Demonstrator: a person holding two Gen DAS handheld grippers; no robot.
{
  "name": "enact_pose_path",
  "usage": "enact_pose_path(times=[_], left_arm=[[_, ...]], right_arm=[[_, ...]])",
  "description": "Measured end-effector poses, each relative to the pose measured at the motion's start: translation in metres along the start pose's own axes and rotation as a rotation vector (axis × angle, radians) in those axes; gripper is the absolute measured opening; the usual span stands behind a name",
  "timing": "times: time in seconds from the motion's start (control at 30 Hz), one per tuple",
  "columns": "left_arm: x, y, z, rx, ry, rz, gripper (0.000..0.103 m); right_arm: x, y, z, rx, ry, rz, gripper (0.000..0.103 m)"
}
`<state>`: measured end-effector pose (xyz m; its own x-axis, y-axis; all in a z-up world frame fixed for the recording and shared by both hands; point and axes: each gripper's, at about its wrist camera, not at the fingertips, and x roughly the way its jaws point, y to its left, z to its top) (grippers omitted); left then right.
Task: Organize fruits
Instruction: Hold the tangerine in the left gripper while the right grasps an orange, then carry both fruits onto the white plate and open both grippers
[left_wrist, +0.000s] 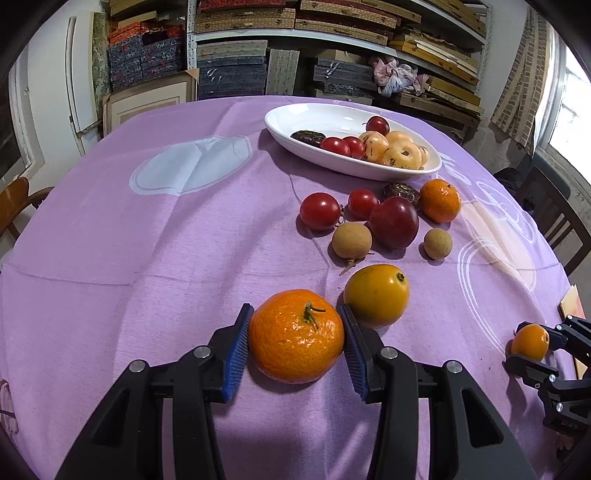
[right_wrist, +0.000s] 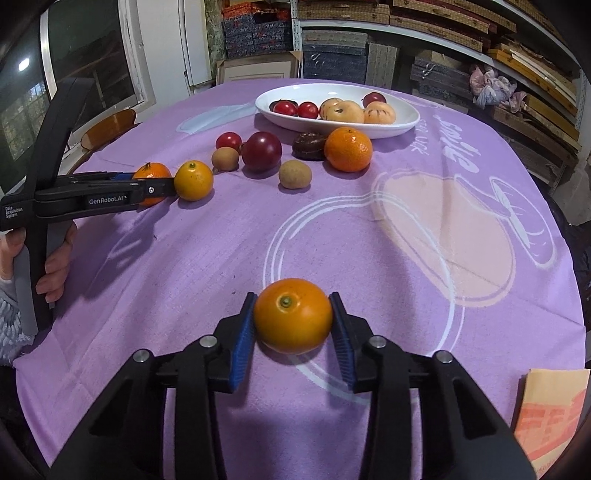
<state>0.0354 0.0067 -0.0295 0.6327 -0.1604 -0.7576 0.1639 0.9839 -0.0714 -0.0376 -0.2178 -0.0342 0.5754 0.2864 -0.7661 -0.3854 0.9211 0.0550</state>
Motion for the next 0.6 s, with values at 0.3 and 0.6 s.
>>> enact_pose_path(times=[0.3,0.6], left_arm=[[-0.007,0.005,0.007,-0.041,-0.014,-0.039,0.047],[-0.008,0.000,0.075,0.022,-0.074,0.021,0.047]], right_arm=[[-0.006,-0.012,0.005,0.062,-0.023,0.030,0.038],[-0.020,-0.035,0.075,0.057,-0.106,-0.001,0.038]])
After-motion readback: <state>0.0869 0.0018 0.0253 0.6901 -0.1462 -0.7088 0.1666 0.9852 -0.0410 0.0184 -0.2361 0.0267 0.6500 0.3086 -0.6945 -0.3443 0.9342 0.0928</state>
